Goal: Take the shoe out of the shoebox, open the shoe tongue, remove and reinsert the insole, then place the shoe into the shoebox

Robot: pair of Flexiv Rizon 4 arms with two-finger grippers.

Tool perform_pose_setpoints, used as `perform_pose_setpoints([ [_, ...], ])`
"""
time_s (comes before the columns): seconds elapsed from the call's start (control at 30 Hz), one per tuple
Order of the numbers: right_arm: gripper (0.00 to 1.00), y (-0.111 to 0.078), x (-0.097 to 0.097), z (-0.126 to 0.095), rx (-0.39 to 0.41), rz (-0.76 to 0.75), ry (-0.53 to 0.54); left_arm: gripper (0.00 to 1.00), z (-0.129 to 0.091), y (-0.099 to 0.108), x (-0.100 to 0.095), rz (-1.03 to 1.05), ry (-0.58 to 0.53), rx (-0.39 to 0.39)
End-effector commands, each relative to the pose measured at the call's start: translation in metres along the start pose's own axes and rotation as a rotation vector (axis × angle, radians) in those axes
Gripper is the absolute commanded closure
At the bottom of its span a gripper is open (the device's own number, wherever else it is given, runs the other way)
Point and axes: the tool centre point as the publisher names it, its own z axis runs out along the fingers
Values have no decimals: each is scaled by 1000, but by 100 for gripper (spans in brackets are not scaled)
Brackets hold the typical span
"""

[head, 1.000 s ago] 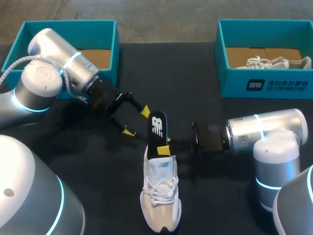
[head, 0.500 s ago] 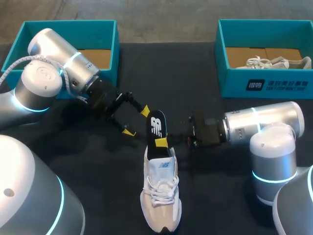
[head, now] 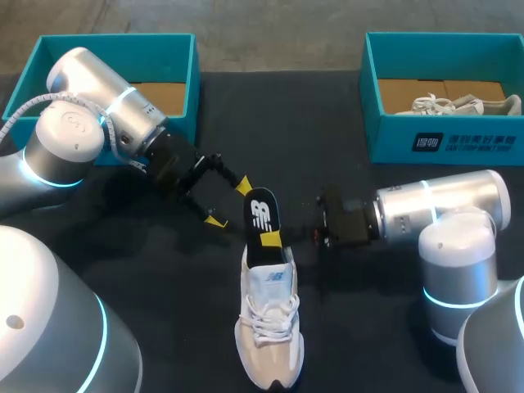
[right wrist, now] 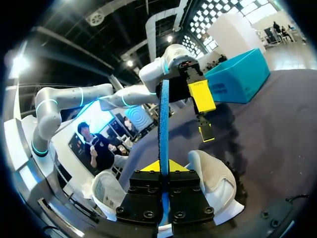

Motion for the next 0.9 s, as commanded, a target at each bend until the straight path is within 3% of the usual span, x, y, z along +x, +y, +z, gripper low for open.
perform_pose_setpoints([
  [0.03,100,-3,2,2,5,8,-7,0,0,0,0,1,0,0],
  [0.53,100,-26,-12,8,-22,75,3,0,0,0,0,1,0,0],
  [0.9,100,-43,0,3,-35,105,-12,0,0,0,0,1,0,0],
])
